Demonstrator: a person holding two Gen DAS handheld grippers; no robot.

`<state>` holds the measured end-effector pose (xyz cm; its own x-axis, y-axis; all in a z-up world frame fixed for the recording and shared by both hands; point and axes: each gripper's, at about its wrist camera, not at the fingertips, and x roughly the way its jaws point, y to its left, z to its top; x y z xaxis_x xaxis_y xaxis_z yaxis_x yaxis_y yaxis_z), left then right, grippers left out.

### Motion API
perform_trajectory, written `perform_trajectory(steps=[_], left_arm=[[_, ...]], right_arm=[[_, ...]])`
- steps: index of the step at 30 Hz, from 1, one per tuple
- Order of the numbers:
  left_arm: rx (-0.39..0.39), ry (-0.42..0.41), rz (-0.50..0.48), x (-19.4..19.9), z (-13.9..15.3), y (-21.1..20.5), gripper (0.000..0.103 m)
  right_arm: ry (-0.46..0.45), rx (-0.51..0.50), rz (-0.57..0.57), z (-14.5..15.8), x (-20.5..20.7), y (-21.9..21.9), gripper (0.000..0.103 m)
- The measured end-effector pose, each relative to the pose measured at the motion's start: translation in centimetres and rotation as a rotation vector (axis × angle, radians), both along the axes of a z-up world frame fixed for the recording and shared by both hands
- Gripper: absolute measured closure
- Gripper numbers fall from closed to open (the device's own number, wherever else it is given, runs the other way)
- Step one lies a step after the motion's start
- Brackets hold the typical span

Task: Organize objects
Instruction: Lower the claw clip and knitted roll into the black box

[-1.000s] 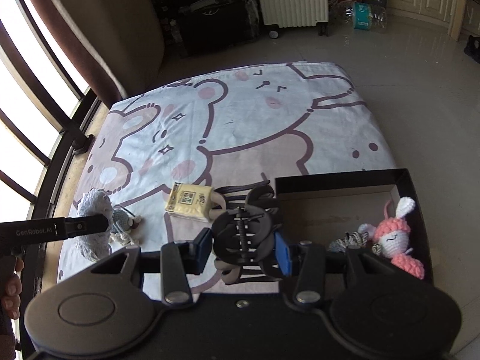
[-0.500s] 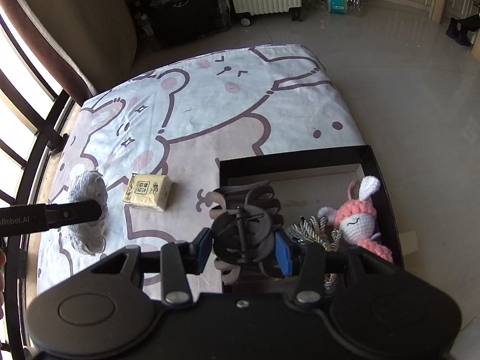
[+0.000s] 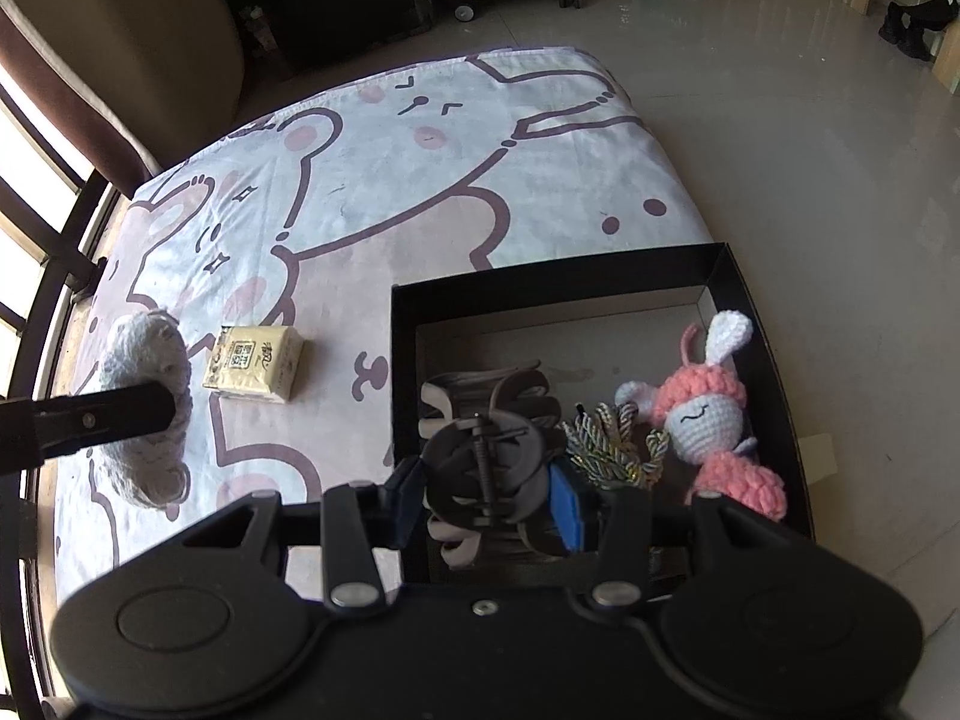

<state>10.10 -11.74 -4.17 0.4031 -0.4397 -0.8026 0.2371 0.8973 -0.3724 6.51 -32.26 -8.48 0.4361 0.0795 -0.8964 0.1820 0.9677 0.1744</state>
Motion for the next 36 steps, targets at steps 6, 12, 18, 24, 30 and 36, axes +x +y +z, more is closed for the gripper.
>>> perform_trajectory(steps=[6, 12, 18, 24, 30, 36], left_arm=[[-0.028, 0.011, -0.017, 0.7, -0.6, -2.2, 0.063], [-0.042, -0.013, -0.075, 1.0, -0.9, -5.6, 0.063], [-0.089, 0.018, -0.065, 1.9, -2.3, -7.9, 0.063], [-0.150, 0.046, -0.026, 3.0, -3.6, -8.7, 0.063], [-0.199, 0.102, 0.016, 3.8, -5.4, -9.0, 0.063], [-0.224, 0.156, 0.087, 4.6, -7.5, -8.5, 0.063]], right_arm=[[0.052, 0.009, -0.012, -2.1, 0.2, -0.7, 0.057], [0.065, 0.032, -0.004, -2.9, 0.3, -1.3, 0.057], [0.085, 0.069, 0.000, -3.9, 0.6, -1.6, 0.057], [0.119, 0.099, 0.010, -5.2, 1.0, -1.2, 0.057], [0.121, 0.087, 0.037, -5.2, 1.2, -0.7, 0.056], [0.126, 0.080, 0.031, -5.3, 1.3, -0.5, 0.056]])
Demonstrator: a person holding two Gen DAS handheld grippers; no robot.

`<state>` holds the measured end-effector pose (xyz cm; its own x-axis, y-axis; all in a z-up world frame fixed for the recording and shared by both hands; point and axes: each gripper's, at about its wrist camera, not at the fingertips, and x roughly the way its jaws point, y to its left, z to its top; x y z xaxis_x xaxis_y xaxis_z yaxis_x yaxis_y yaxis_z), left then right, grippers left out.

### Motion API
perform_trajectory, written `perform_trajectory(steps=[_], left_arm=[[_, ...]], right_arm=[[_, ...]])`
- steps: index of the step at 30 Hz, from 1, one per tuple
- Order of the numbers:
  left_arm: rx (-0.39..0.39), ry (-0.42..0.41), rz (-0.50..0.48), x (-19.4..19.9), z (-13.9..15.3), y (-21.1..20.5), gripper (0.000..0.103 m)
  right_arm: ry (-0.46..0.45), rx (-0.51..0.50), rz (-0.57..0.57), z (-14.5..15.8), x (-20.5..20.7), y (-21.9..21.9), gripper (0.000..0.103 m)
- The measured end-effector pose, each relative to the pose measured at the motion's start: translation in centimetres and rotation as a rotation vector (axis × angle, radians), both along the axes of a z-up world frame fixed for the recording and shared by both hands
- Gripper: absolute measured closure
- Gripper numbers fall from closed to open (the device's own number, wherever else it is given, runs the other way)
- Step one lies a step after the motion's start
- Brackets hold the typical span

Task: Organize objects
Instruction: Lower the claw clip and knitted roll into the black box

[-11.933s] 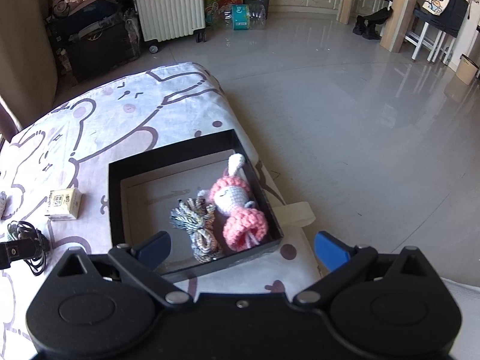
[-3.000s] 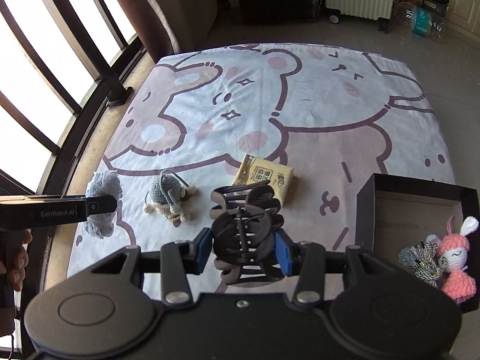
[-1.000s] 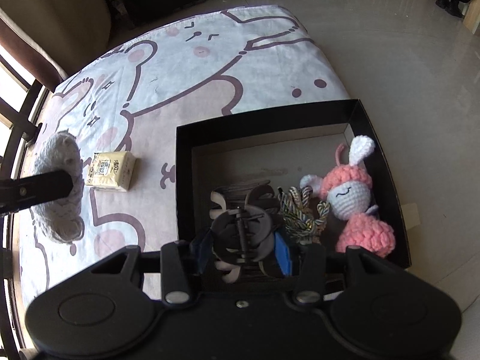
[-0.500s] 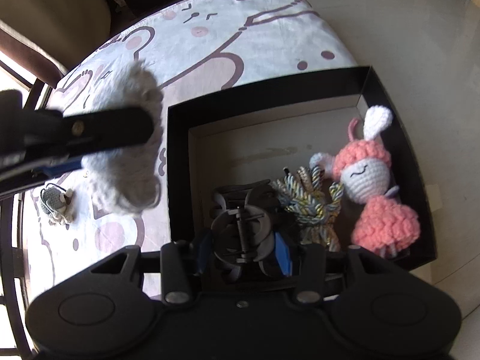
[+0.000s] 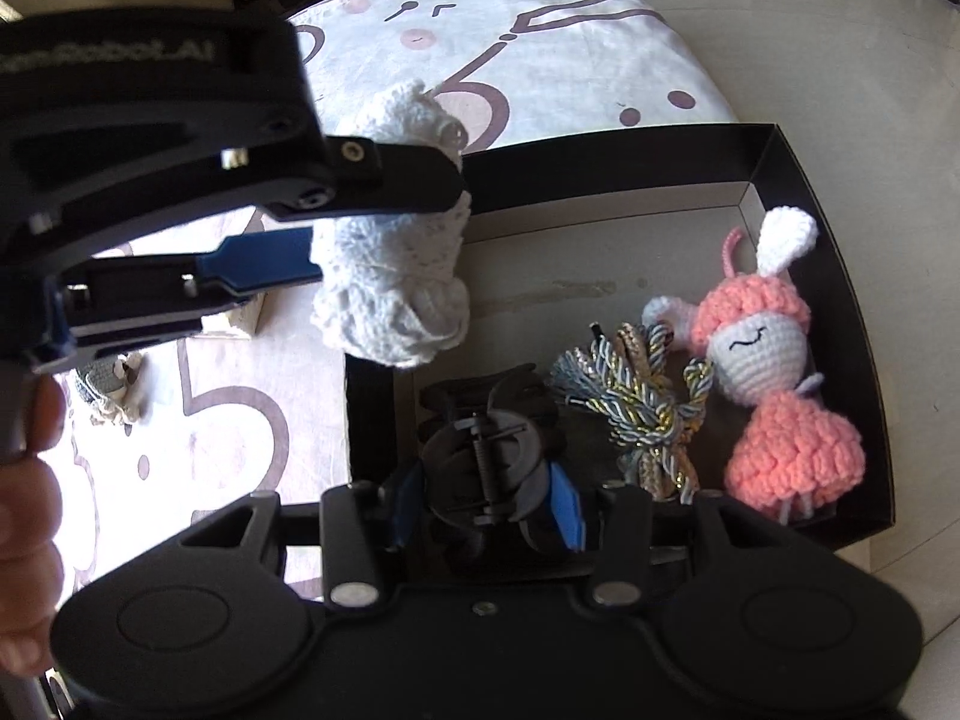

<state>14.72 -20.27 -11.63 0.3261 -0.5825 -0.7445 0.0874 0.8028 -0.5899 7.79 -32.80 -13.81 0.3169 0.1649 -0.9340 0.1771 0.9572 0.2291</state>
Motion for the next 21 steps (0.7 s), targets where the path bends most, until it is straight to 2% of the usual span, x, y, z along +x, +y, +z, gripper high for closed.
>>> perform_trajectory(steps=[4, 7, 11, 21], left_arm=[[-0.020, 0.046, 0.034, 0.3, -1.0, 0.4, 0.061], [-0.011, 0.043, 0.046, 0.3, -1.2, 0.4, 0.058], [-0.003, 0.022, 0.033, 0.2, -0.6, 0.1, 0.047], [0.026, -0.026, 0.026, 0.3, 0.8, 0.7, 0.046]], right_arm=[[0.001, 0.009, -0.004, 0.0, 0.0, -0.2, 0.056], [0.001, 0.016, -0.008, -0.1, 0.1, -0.4, 0.056], [0.001, 0.018, -0.009, -0.1, 0.1, -0.6, 0.056], [0.007, 0.036, -0.048, 0.0, 0.0, -0.8, 0.056]])
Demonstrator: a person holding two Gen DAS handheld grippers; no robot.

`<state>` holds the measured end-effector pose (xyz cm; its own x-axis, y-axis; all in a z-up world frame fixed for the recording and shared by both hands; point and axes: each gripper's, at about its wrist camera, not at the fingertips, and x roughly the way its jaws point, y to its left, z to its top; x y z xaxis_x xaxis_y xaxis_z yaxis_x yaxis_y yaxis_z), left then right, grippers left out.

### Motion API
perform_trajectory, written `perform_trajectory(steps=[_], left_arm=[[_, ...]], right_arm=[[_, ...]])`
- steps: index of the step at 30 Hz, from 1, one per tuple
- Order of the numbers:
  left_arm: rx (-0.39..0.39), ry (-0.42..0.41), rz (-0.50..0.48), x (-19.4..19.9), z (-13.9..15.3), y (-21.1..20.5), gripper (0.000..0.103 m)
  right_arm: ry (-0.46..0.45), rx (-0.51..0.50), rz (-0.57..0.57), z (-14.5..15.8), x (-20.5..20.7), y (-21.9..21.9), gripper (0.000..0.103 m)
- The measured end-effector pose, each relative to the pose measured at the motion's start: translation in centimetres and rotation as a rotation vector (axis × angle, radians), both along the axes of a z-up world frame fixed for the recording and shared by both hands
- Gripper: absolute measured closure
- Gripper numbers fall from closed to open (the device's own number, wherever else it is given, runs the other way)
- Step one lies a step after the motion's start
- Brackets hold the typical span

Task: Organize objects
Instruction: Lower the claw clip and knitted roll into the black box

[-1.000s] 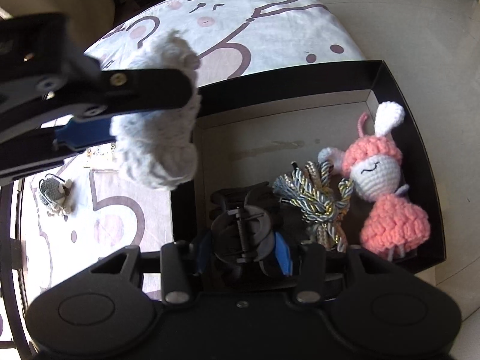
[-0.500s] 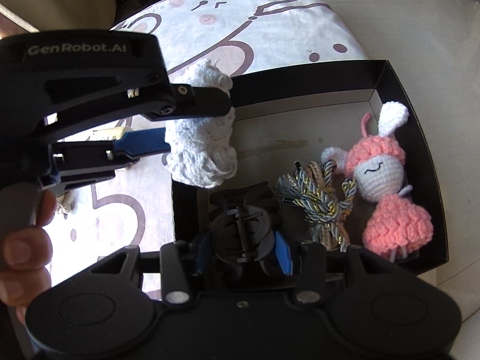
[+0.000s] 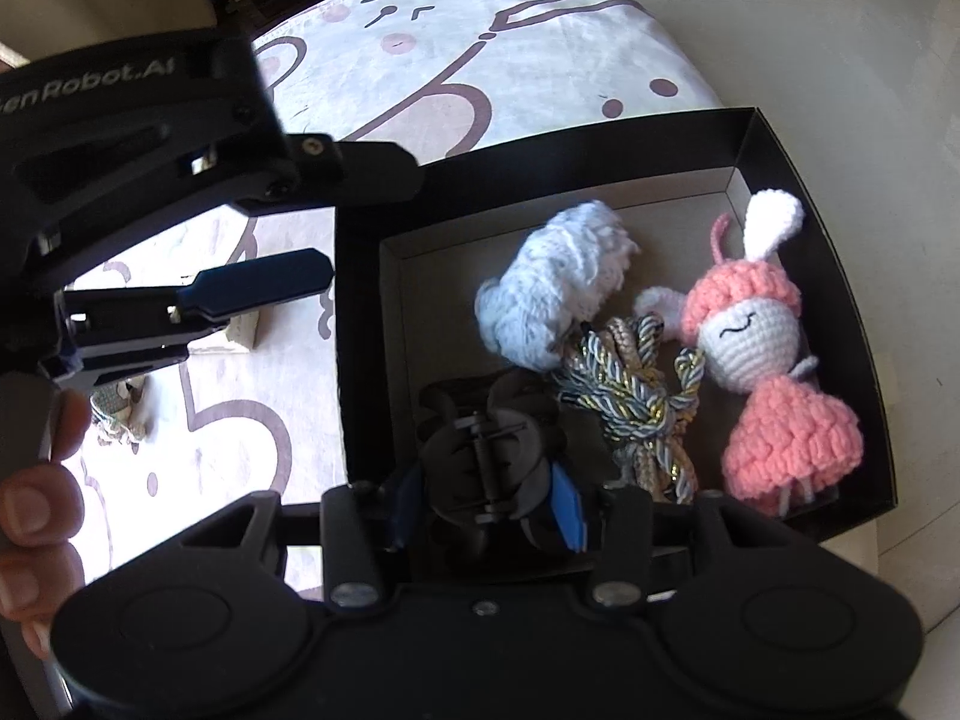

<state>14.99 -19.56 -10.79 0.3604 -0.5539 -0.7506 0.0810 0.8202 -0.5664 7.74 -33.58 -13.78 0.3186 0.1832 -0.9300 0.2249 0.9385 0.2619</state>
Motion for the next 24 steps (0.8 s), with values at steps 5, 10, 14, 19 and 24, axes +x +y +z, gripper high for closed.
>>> perform_trajectory(steps=[5, 10, 14, 19, 24], left_arm=[[0.027, -0.019, -0.007, 0.0, 0.6, 0.5, 0.046], [0.065, -0.048, -0.025, 0.0, 1.1, 0.9, 0.046], [0.071, -0.056, -0.029, 0.1, 1.3, 1.6, 0.046], [0.086, -0.063, -0.043, 0.2, 1.4, 2.4, 0.046], [0.109, -0.076, -0.068, 0.2, 1.3, 3.4, 0.046]], right_arm=[[-0.046, 0.017, -0.032, 1.2, -0.3, -0.5, 0.048], [-0.117, 0.040, -0.141, 3.0, -0.4, -2.2, 0.048], [-0.142, 0.039, -0.248, 3.4, 0.4, -3.7, 0.050], [-0.103, -0.028, -0.264, 2.4, 3.1, -4.0, 0.052], [-0.078, -0.056, -0.208, 0.3, 5.4, -2.9, 0.052]])
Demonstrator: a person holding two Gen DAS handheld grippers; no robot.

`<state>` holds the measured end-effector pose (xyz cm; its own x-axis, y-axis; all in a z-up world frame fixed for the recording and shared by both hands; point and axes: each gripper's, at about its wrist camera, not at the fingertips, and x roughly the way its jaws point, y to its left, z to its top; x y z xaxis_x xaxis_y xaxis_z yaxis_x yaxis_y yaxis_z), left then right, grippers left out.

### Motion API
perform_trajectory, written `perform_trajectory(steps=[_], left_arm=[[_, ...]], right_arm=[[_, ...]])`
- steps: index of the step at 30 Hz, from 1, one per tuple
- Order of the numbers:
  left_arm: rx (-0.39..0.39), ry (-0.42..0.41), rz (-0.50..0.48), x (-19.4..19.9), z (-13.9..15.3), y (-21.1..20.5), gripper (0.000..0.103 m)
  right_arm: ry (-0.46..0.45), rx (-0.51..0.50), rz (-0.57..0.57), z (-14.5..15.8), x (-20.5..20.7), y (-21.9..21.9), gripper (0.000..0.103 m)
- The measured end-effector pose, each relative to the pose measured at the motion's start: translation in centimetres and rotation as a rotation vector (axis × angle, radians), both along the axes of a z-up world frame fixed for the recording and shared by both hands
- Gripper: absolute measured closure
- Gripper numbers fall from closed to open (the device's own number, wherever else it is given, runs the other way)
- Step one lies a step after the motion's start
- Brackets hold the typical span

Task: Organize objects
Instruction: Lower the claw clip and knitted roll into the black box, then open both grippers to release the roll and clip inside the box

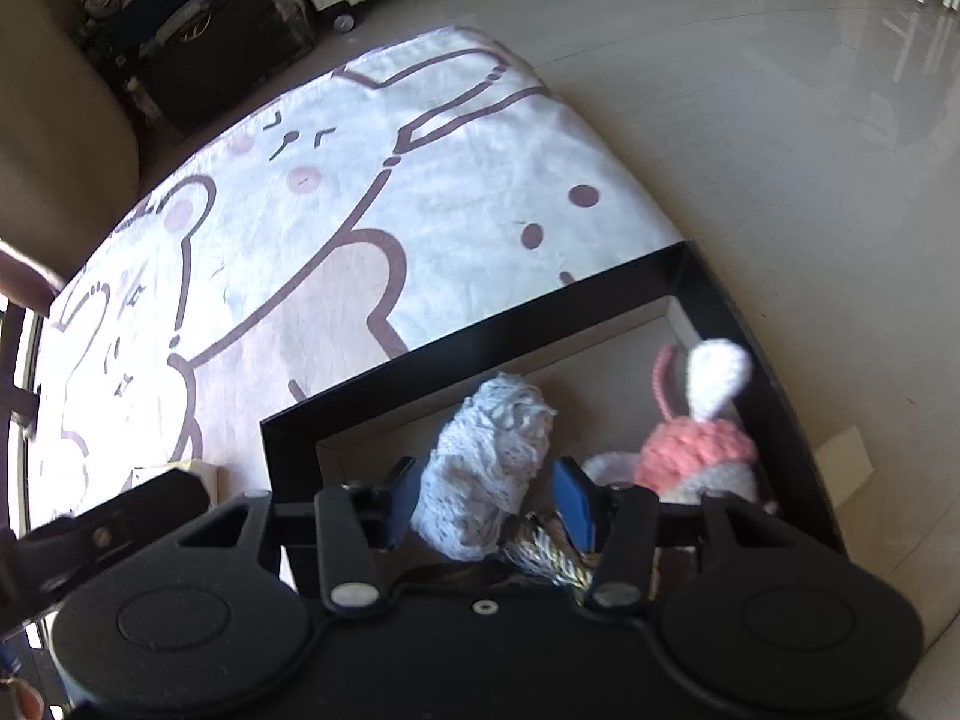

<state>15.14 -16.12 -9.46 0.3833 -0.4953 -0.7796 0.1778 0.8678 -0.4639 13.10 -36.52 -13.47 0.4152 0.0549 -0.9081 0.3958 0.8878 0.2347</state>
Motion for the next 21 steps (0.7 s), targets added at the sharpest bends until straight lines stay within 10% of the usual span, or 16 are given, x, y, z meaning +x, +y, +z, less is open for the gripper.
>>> perform_trajectory(steps=[13, 21], left_arm=[[0.025, 0.012, 0.003, 0.6, -1.0, 1.8, 0.046], [0.023, 0.006, 0.004, 0.6, -0.8, 2.2, 0.046]], right_arm=[[-0.065, -0.176, 0.343, -1.2, 0.2, 2.6, 0.060], [-0.116, -0.109, 0.500, -0.5, -0.4, 4.5, 0.069]])
